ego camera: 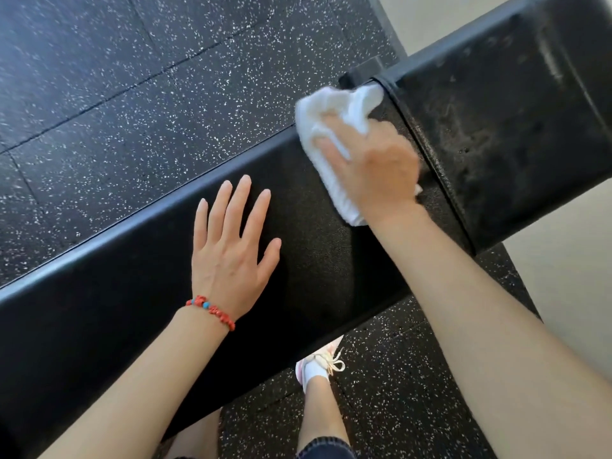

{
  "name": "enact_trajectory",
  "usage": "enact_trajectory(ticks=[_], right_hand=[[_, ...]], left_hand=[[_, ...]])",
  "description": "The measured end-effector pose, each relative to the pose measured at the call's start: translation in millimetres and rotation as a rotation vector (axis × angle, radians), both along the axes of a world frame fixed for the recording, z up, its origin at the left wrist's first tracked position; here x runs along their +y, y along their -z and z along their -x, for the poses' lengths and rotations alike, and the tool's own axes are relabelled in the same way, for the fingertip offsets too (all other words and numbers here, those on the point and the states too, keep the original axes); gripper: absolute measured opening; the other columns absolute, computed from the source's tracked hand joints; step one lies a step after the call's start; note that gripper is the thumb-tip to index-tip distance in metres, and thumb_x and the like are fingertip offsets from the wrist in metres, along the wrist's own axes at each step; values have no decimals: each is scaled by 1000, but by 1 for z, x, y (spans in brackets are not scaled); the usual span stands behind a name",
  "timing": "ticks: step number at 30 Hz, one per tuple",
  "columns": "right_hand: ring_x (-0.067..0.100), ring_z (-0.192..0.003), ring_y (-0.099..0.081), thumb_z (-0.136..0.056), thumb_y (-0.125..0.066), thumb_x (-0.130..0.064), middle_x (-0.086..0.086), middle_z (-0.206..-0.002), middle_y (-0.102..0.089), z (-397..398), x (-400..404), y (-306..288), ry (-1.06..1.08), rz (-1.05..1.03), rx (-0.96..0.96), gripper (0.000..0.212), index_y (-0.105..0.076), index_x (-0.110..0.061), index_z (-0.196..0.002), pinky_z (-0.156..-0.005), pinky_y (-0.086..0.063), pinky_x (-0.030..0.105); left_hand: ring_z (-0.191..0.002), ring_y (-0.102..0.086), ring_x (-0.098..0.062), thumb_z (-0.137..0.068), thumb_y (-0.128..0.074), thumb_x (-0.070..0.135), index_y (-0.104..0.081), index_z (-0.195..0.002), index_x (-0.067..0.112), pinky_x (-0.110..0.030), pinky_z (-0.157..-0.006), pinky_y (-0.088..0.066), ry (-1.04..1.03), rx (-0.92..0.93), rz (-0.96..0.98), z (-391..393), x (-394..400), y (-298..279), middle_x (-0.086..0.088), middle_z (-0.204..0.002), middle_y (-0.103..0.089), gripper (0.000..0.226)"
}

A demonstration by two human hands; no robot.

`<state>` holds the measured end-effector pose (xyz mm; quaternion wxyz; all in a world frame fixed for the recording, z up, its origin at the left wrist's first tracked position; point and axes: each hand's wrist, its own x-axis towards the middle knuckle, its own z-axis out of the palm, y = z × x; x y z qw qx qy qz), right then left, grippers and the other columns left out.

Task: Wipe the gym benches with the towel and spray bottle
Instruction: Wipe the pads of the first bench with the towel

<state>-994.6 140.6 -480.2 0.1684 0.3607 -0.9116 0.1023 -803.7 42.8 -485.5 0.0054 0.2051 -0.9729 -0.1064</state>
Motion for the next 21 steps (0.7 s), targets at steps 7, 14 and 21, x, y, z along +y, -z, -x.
enact_trajectory(ticks=[7, 14, 21], right_hand=[[31, -46, -55, -75, -76, -28, 17, -56, -58, -12, 41, 0, 274, 92, -124, 25, -74, -17, -97, -39, -45, 32], [37, -57, -58, -85, -55, -37, 22, -66, -59, -73, 85, -3, 570, 163, -213, 32, -72, -17, -103, -46, -46, 36], [27, -47, -54, -80, -66, -34, 13, -59, -57, -153, 72, -6, 494, 113, -211, 26, -73, -16, -97, -40, -42, 26]], left_hand=[[-137, -24, -33, -89, -38, 37, -39, -139, 11, -49, -112, -11, -11, -21, -44, 1, 2, -4, -17, -147, -33, 56], [-136, -28, -37, -87, -36, 37, -44, -136, 8, -52, -110, -15, 66, -53, -99, -3, -3, -14, -18, -146, -36, 58], [-135, -30, -38, -88, -34, 37, -46, -134, 5, -54, -109, -17, 211, -72, -149, -14, 3, -23, -20, -145, -37, 57]])
